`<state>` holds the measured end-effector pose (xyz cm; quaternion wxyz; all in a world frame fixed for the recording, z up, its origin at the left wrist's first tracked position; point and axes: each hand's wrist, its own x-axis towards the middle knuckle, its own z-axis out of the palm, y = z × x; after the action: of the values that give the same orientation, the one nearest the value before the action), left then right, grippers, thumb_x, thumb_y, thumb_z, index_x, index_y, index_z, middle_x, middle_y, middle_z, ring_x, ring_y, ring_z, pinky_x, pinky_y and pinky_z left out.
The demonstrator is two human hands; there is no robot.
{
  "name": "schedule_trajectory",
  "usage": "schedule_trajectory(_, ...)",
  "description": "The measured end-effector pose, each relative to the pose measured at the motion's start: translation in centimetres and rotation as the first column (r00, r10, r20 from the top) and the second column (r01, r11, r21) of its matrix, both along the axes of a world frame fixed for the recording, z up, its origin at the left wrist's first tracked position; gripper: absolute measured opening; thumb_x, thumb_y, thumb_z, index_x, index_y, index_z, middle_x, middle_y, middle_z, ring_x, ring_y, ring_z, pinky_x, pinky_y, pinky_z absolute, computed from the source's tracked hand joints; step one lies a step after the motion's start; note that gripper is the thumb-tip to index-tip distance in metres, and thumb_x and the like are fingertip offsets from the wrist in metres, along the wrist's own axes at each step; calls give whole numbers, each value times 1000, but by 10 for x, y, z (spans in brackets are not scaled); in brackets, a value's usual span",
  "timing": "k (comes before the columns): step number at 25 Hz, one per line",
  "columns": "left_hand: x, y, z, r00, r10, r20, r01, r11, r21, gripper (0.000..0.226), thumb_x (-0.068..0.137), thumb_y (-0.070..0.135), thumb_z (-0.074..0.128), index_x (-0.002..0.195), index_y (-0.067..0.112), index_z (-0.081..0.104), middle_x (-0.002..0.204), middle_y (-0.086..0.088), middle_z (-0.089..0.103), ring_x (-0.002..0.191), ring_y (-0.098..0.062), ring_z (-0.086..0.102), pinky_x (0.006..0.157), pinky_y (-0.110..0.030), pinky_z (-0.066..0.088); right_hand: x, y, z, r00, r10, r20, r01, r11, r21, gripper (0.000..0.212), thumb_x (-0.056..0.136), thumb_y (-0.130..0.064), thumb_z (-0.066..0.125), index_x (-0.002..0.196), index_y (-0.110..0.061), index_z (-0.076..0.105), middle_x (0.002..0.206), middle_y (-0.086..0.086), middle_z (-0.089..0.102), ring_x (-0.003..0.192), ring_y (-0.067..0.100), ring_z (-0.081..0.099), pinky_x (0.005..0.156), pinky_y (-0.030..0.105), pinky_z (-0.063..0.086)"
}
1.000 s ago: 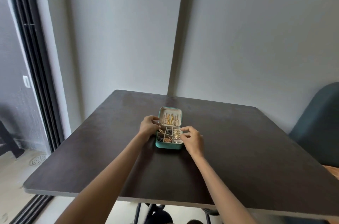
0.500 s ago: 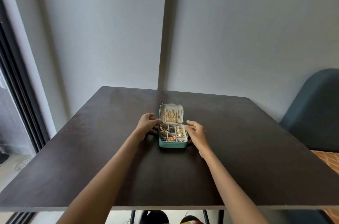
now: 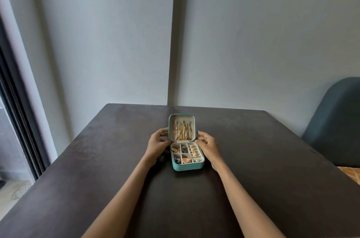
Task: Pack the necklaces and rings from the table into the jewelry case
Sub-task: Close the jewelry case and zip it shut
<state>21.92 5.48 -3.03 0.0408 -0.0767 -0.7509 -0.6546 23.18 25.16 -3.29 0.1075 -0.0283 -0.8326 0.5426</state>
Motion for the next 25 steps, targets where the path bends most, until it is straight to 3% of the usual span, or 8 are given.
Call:
schedule_trajectory(10, 3, -7, 2, 991, -124, -44, 129, 980, 150, 29, 87, -4, 56, 105, 19, 55, 107, -8, 63, 89, -19, 65, 57, -24, 55, -2, 3, -3, 993, -36, -110, 32, 999, -35, 21, 86, -15, 64, 107, -14, 67, 94, 1, 71, 85, 15, 66, 73, 26, 52)
schedule_trajectory(17, 9, -9, 2, 981, -168, -93, 182, 967, 179, 33, 84, -11, 59, 101, 17, 58, 103, -6, 65, 91, -17, 64, 70, -22, 55, 7, 0, 1, 984, -74, -161, 63, 995, -72, 12, 83, -7, 66, 91, -16, 68, 79, -7, 67, 72, 1, 62, 60, 7, 46)
schedule_trajectory(20, 12, -9, 2, 977, -186, -100, 202, 961, 186, 33, 81, -14, 60, 98, 15, 59, 102, -6, 65, 89, -17, 63, 74, -23, 54, 10, 0, 0, 983, -82, -167, 62, 991, -118, 17, 82, -6, 67, 81, -22, 66, 79, -6, 69, 75, 8, 65, 65, 12, 50)
schedule_trajectory(23, 17, -9, 1, 973, -209, -99, 226, 954, 199, 29, 80, -14, 61, 93, 11, 61, 98, -4, 67, 86, -11, 66, 73, -22, 55, 12, 0, -3, 982, -102, -160, 81, 988, -130, 24, 79, -7, 69, 76, -31, 66, 81, -4, 72, 80, 14, 68, 73, 29, 54)
schedule_trajectory(25, 21, -7, 1, 974, -209, -85, 222, 952, 208, 28, 80, -15, 60, 93, 10, 62, 98, -4, 68, 87, -11, 67, 73, -21, 56, 13, 0, -6, 983, -114, -147, 98, 989, -114, 25, 78, -6, 68, 75, -31, 68, 81, -4, 73, 79, 13, 68, 72, 33, 54)
